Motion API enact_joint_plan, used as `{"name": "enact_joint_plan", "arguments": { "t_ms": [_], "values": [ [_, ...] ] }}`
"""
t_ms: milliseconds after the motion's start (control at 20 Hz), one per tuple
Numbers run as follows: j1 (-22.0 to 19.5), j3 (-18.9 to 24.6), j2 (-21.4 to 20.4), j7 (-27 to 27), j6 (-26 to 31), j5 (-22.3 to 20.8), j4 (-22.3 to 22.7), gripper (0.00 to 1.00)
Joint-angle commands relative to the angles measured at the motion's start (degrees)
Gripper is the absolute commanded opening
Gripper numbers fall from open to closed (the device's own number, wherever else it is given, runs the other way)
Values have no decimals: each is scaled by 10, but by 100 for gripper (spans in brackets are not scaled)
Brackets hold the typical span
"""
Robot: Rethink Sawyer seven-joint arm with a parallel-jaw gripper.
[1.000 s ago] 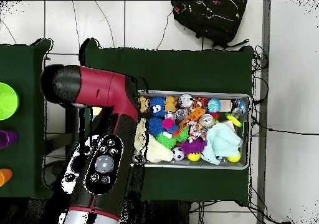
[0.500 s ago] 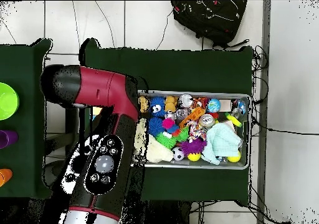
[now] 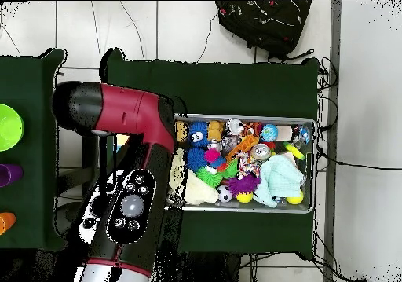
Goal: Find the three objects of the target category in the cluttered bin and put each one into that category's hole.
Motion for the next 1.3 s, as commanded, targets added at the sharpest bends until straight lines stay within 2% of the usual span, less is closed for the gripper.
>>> {"name": "enact_joint_plan", "arguments": {
  "t_ms": [50, 400, 950, 1300],
  "values": [
    [-23, 64, 37, 96, -40, -4, 13, 0],
    [-25, 69, 69, 105, -57, 1, -10, 0],
    [-26, 77, 91, 102, -82, 8, -19, 0],
    [-12, 90, 81, 122, -108, 26, 14, 0]
  ]
}}
